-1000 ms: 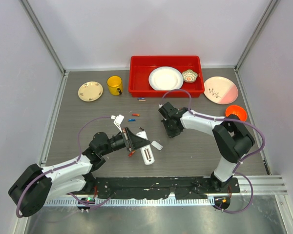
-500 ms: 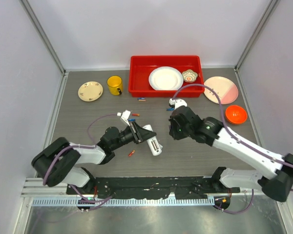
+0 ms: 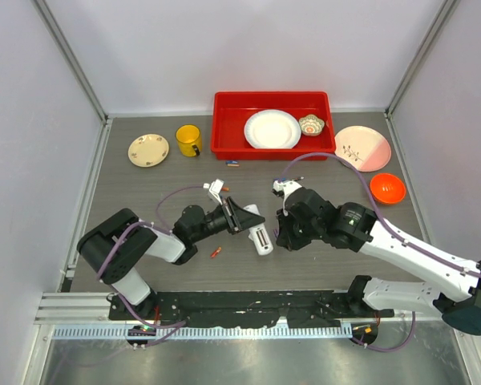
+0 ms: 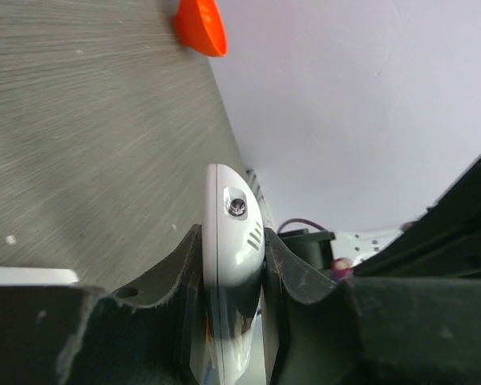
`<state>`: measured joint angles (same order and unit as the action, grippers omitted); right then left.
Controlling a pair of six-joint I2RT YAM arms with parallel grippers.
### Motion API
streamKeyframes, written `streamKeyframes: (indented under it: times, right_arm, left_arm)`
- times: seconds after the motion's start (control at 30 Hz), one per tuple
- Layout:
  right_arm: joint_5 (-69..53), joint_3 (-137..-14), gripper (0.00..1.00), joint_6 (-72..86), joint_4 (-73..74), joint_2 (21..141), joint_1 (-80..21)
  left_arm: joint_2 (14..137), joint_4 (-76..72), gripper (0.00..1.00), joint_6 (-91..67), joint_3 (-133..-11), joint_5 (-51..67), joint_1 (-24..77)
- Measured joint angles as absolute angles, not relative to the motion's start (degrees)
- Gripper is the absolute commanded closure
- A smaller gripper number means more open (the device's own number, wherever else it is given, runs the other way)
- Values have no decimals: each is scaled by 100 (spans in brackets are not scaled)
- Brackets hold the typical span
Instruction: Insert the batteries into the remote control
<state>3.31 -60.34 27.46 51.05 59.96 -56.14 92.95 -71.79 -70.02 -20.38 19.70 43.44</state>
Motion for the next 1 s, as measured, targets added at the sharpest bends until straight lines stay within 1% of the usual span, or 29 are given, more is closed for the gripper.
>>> streamKeyframes:
  times: [0.17,0.3,0.57,1.0]
  right_arm:
    - [-54,-5944,99,2676,5024,6254,-5616]
    - [-360,-5896,99,2679,4827,6383,-5616]
    - [-666,-5887,99,2696,4619,6552,-5616]
    - [-727,-5887,99,2720,4584,6788,-5616]
  left_arm:
    - [9382,-7293,100,-7255,-2357,2447,4344]
    - [9386,-7354,100,-7312,-2381,2663,4344]
    - [9345,-7356,100,-7284,-2379,2805,4344]
    - [9144,-7356,100,-7111,-2257,2814,4344]
